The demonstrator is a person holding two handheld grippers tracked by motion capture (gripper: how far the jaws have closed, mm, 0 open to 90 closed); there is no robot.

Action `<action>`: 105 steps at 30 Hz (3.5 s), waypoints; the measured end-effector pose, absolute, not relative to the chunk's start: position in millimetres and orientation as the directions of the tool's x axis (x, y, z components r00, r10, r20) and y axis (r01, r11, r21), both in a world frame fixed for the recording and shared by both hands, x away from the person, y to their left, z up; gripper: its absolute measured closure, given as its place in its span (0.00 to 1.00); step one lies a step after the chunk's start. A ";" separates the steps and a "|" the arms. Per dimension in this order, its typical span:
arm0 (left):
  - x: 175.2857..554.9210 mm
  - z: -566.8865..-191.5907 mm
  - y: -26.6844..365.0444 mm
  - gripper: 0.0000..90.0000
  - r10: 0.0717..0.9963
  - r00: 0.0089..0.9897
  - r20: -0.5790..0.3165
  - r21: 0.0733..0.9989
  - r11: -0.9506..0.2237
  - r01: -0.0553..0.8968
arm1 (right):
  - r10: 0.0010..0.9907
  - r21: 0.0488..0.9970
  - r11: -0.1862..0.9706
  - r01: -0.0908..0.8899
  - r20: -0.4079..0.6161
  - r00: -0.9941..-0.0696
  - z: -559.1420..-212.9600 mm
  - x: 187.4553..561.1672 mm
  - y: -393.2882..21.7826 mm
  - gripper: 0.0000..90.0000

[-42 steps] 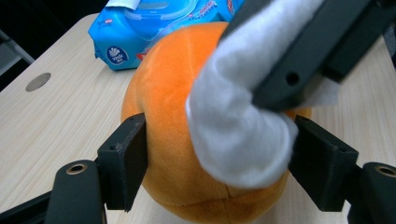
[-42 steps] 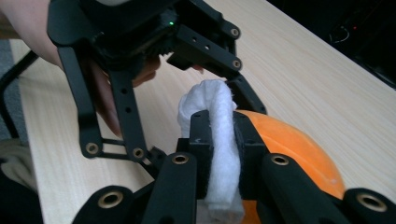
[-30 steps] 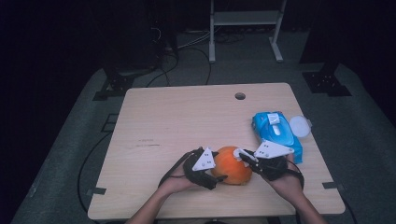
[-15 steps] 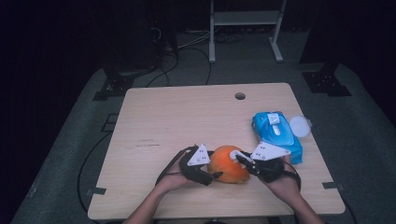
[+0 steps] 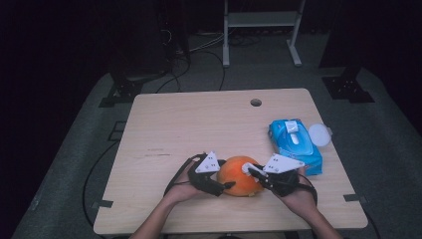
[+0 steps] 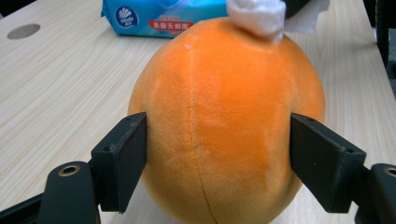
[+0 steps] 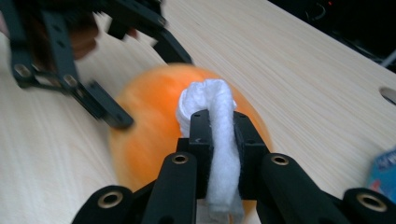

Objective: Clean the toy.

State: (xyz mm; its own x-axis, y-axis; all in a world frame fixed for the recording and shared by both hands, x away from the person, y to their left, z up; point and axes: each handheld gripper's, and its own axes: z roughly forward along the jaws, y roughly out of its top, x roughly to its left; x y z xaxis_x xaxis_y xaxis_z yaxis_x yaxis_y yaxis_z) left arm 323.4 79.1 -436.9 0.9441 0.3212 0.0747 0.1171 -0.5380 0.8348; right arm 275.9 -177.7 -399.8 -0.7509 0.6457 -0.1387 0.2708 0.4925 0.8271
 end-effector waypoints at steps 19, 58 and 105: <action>323.6 -437.1 85.4 0.34 0.311 0.949 0.050 0.861 -0.495 0.117 | 0.610 0.812 0.514 0.275 -0.122 -0.783 -402.9 273.4 -178.7 0.89; 328.6 -435.8 81.1 0.29 0.332 0.943 -0.012 0.876 -0.451 0.170 | 0.582 0.804 0.549 0.230 -0.171 -0.795 -399.7 264.3 -169.1 0.89; 331.7 -446.3 101.7 0.34 0.314 0.948 -0.042 0.885 -0.430 0.181 | 0.649 0.827 0.373 0.421 0.092 -0.756 -417.2 293.9 -202.5 0.89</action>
